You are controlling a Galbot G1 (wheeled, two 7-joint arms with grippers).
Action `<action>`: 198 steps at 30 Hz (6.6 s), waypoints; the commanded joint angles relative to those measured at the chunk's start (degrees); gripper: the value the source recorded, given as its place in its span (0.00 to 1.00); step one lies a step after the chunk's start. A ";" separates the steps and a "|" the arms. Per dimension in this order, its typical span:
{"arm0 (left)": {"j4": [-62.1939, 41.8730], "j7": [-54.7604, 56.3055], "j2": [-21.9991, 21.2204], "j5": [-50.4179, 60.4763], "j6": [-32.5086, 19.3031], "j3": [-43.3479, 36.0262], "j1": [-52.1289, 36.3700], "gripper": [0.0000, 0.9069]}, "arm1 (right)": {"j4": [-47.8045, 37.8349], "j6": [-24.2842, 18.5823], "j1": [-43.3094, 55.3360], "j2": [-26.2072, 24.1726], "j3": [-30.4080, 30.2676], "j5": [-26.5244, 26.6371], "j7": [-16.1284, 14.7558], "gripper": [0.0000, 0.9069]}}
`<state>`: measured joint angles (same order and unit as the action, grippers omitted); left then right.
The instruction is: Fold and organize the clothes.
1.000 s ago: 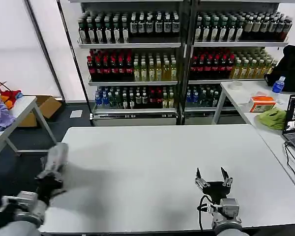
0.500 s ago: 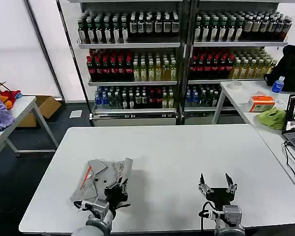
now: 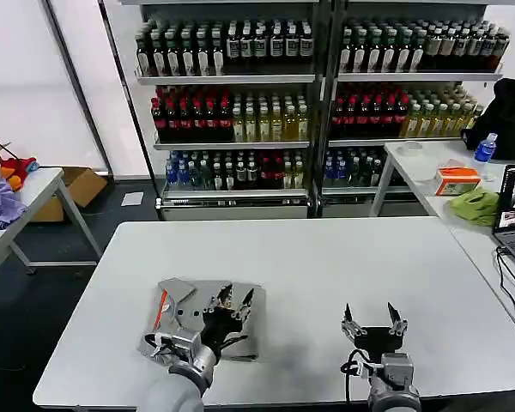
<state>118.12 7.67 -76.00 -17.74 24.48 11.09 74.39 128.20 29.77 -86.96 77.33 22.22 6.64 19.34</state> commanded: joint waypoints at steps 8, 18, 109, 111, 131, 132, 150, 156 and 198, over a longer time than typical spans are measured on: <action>4.25 3.64 6.03 -0.94 0.08 20.38 3.66 1.00 | -6.22 3.44 15.74 -0.50 -13.06 34.65 6.98 1.00; 5.59 4.38 5.11 -1.13 0.19 24.46 7.98 1.00 | -11.92 3.60 21.49 -2.83 -24.03 36.52 10.76 1.00; 4.96 4.51 -0.78 -1.62 1.37 20.26 9.40 1.00 | -3.18 3.41 13.06 -15.19 -7.87 19.95 4.42 1.00; 4.92 4.48 -0.74 -1.63 1.33 20.28 9.50 1.00 | -2.14 3.51 11.88 -16.13 -9.12 23.16 5.40 1.00; 2.48 4.34 -0.73 -1.57 1.24 20.30 8.66 1.00 | -5.65 3.62 10.72 -16.45 -11.41 42.89 11.84 1.00; 2.37 4.32 -0.72 -1.57 1.23 20.30 8.64 1.00 | -6.07 3.61 10.74 -16.28 -11.51 42.90 11.82 1.00; 1.82 4.07 -0.55 -1.81 1.30 20.38 7.83 1.00 | -4.68 3.56 8.89 -16.51 -10.00 43.86 13.66 1.00; 3.08 3.25 -1.73 -3.59 -4.48 21.17 8.40 1.00 | 2.52 3.36 9.12 -15.00 -2.71 27.60 8.53 1.00; 4.26 -2.49 1.10 1.04 -10.86 23.72 8.45 1.00 | 2.86 -0.75 -0.30 -6.69 14.20 7.48 0.60 1.00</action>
<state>121.99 5.89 -74.93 -18.04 13.26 34.77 82.48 130.93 29.33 -86.78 69.93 35.88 15.45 20.35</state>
